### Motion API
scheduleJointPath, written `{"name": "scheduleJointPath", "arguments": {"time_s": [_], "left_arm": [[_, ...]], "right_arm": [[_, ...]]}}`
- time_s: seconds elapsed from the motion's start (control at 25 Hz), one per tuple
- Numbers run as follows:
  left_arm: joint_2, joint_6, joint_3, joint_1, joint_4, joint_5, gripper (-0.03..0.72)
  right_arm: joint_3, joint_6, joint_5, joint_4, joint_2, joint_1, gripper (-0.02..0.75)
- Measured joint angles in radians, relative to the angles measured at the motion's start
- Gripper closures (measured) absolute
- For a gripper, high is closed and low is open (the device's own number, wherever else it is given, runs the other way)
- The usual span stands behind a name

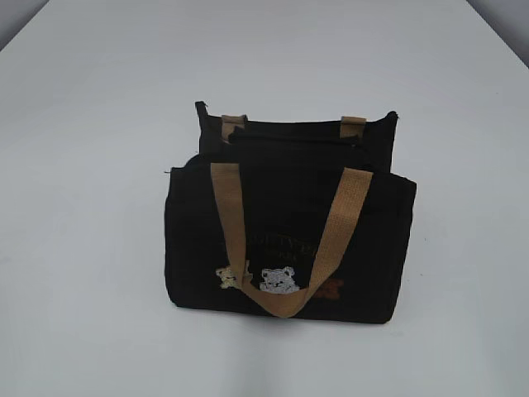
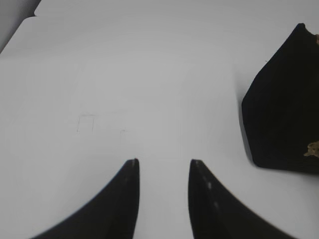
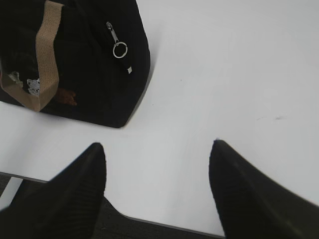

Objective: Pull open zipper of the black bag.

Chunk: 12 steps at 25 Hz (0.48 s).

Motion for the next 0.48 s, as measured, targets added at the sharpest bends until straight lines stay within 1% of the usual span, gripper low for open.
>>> {"name": "scheduleJointPath", "arguments": {"time_s": [0.28, 0.48], "left_arm": [[0.0, 0.0, 0.0, 0.0, 0.0, 0.0, 0.433], [0.0, 0.0, 0.0, 0.0, 0.0, 0.0, 0.433]], "right_arm": [[0.0, -0.004, 0.0, -0.004, 0.0, 0.0, 0.234], [0.0, -0.028, 0.002, -0.054, 0.0, 0.0, 0.234]]}}
